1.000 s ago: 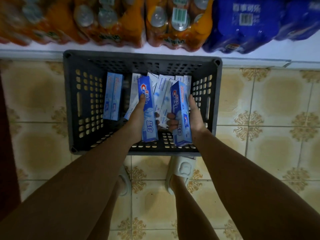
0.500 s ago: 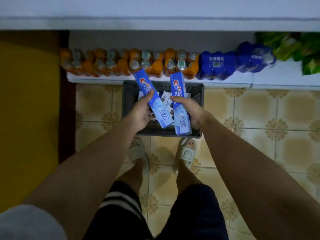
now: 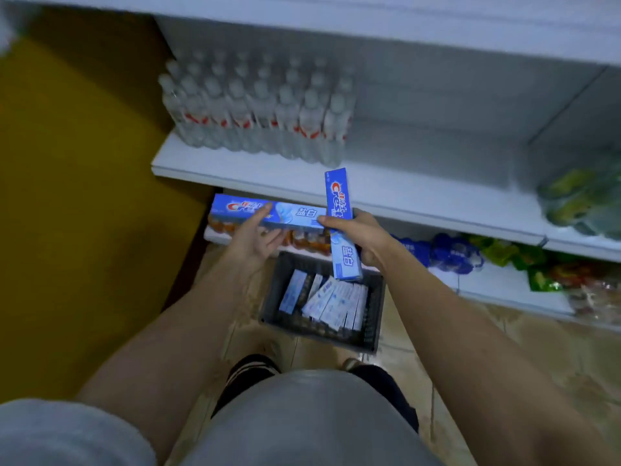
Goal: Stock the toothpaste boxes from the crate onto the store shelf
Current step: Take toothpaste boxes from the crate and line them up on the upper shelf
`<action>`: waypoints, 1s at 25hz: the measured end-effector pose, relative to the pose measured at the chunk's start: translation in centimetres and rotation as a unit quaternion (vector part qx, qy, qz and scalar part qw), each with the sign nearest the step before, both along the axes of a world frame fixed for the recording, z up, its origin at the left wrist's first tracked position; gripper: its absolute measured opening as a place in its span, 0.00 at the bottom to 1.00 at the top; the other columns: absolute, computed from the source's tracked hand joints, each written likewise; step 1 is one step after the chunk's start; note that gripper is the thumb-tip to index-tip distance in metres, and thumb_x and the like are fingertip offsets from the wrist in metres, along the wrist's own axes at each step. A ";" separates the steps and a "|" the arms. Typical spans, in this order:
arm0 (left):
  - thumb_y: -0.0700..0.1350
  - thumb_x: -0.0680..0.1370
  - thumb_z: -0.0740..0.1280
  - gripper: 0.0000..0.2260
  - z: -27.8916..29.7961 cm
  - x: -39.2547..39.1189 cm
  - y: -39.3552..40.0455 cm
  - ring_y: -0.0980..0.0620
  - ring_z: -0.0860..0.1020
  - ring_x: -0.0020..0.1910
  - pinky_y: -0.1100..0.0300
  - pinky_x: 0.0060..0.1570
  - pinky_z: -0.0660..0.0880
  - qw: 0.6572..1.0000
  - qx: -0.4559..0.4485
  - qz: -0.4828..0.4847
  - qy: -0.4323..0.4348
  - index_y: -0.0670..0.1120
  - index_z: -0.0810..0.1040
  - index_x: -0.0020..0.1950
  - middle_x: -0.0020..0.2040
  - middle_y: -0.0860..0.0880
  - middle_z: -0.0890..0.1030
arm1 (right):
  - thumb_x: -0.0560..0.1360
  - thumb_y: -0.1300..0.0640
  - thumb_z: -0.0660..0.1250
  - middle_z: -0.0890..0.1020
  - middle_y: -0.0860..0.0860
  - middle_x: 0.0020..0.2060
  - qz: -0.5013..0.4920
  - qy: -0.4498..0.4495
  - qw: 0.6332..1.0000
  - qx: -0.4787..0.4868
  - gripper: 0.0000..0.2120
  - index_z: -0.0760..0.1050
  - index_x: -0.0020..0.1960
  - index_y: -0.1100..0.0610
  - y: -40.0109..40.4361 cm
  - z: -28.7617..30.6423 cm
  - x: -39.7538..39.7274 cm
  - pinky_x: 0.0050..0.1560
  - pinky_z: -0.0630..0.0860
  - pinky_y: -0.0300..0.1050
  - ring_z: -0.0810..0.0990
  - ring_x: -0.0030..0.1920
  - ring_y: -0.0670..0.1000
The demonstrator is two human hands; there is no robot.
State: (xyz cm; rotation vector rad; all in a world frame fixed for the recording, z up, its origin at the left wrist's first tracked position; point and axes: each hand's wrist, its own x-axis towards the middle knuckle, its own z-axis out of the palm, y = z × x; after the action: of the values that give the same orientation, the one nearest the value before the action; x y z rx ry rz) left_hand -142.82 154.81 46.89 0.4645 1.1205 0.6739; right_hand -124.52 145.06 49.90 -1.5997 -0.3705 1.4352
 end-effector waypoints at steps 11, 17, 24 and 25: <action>0.74 0.73 0.55 0.43 19.9 -8.3 9.1 0.40 0.79 0.62 0.49 0.55 0.80 0.981 0.118 -0.136 -0.069 0.40 0.71 0.71 0.64 0.39 0.79 | 0.71 0.60 0.75 0.86 0.58 0.48 0.007 -0.048 0.986 0.160 0.22 0.73 0.62 0.61 5.2 14.3 1.8 0.39 0.81 0.49 0.86 0.38 0.56; 0.64 0.75 0.61 0.29 28.5 -10.4 11.8 0.42 0.80 0.59 0.46 0.57 0.77 0.834 0.164 -0.500 0.166 0.50 0.74 0.70 0.63 0.41 0.80 | 0.71 0.59 0.75 0.86 0.58 0.45 0.056 -0.092 0.977 0.186 0.19 0.74 0.59 0.60 7.2 20.0 -1.3 0.42 0.83 0.50 0.86 0.38 0.56; 0.65 0.72 0.68 0.30 28.7 -11.4 10.8 0.46 0.81 0.43 0.47 0.53 0.78 0.731 0.215 -0.595 0.254 0.46 0.69 0.64 0.46 0.45 0.82 | 0.70 0.55 0.76 0.86 0.58 0.46 0.032 -0.107 0.975 0.191 0.21 0.75 0.58 0.61 10.1 23.0 -10.1 0.39 0.82 0.46 0.85 0.38 0.55; 0.65 0.72 0.68 0.29 28.8 -12.0 10.8 0.47 0.81 0.41 0.48 0.49 0.80 0.744 0.223 -0.575 0.256 0.47 0.68 0.64 0.44 0.45 0.81 | 0.71 0.53 0.76 0.86 0.59 0.46 0.019 -0.104 0.977 0.186 0.21 0.75 0.58 0.62 10.4 23.3 -10.8 0.41 0.82 0.48 0.85 0.40 0.56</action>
State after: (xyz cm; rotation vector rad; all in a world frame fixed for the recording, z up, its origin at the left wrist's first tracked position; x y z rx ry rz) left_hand -154.82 165.65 75.73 1.6588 0.9130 -0.3535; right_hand -135.30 155.46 73.21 -1.4400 -0.7491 1.1464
